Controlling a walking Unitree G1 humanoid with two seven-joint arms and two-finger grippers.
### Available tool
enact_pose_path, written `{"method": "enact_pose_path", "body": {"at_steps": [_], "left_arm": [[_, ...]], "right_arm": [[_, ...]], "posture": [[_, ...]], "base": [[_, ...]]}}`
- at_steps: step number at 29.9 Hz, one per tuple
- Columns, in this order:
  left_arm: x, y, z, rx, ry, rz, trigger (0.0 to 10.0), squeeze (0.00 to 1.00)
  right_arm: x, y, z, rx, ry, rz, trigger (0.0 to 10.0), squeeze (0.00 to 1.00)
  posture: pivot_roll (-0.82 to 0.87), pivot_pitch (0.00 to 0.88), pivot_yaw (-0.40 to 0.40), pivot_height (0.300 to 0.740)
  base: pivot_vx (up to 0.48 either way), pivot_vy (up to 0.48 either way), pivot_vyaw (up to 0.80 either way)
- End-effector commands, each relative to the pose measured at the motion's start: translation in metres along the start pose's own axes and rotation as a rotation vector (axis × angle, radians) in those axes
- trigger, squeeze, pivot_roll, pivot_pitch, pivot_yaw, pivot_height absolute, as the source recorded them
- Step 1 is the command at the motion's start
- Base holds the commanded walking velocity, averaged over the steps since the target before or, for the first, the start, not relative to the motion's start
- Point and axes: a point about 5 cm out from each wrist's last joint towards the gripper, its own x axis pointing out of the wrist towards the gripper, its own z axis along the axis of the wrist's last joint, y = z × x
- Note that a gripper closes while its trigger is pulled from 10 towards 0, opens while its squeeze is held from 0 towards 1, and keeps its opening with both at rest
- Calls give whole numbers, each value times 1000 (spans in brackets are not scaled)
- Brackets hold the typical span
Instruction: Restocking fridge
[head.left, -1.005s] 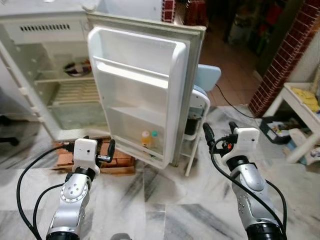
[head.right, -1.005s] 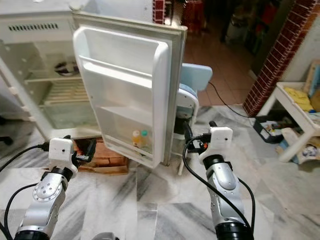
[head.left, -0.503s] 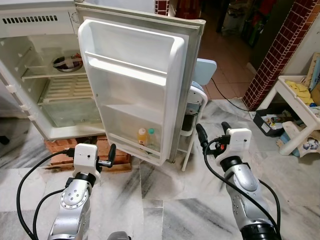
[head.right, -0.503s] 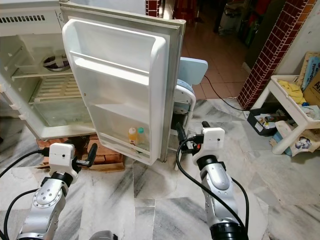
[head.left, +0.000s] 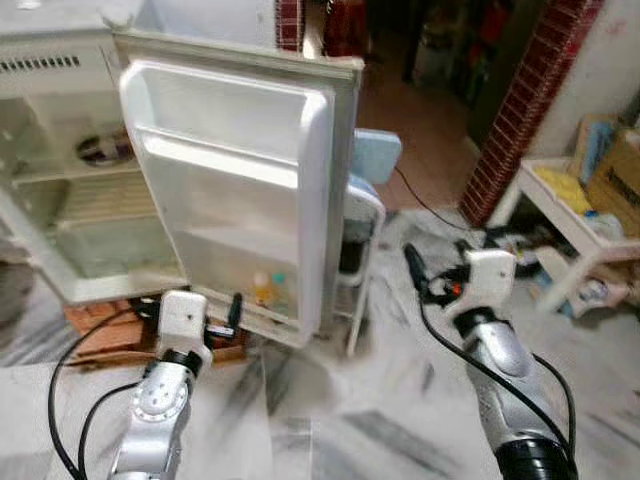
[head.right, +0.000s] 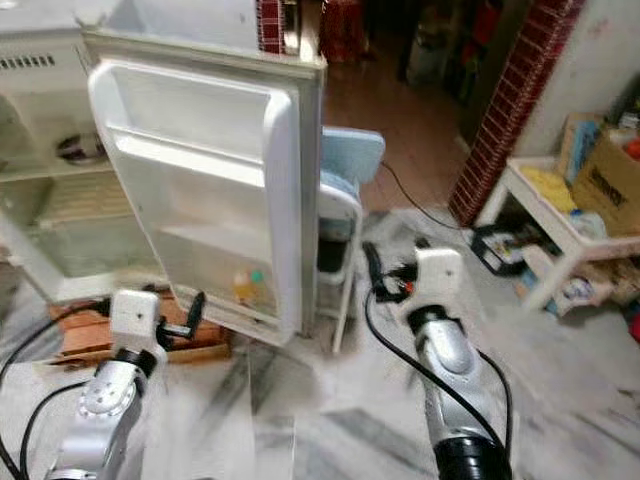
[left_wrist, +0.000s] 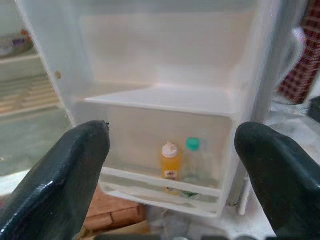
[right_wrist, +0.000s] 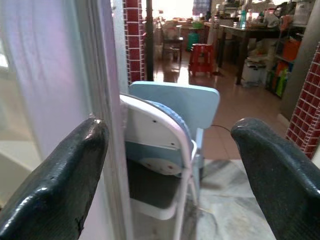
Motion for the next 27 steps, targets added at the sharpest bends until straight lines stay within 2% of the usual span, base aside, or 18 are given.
{"method": "enact_pose_path", "body": {"at_steps": [1, 14, 17, 23, 27], "left_arm": [[1, 4, 2, 8, -3, 17, 10000, 0], [2, 3, 1, 7, -1, 19, 10000, 0], [1, 6, -2, 4, 18, 44, 10000, 0], [-11, 16, -16, 4, 85, 61, 10000, 0], [-18, 19, -24, -33, 123, 71, 10000, 0]], "right_arm": [[1, 6, 2, -9, -14, 25, 10000, 0], [6, 12, 3, -30, -24, 82, 10000, 0], [8, 12, 3, -28, -25, 85, 10000, 0], [10, 13, 3, -29, -26, 89, 10000, 0], [9, 17, -3, -22, -8, 96, 10000, 0]], "posture": [[53, 0, -27, 740], [54, 0, -29, 740], [57, 0, -32, 740], [67, 0, -35, 740], [71, 0, -32, 740]], "base": [[307, -356, 719], [305, -360, 725], [0, 0, 708], [0, 0, 693], [0, 0, 689]]}}
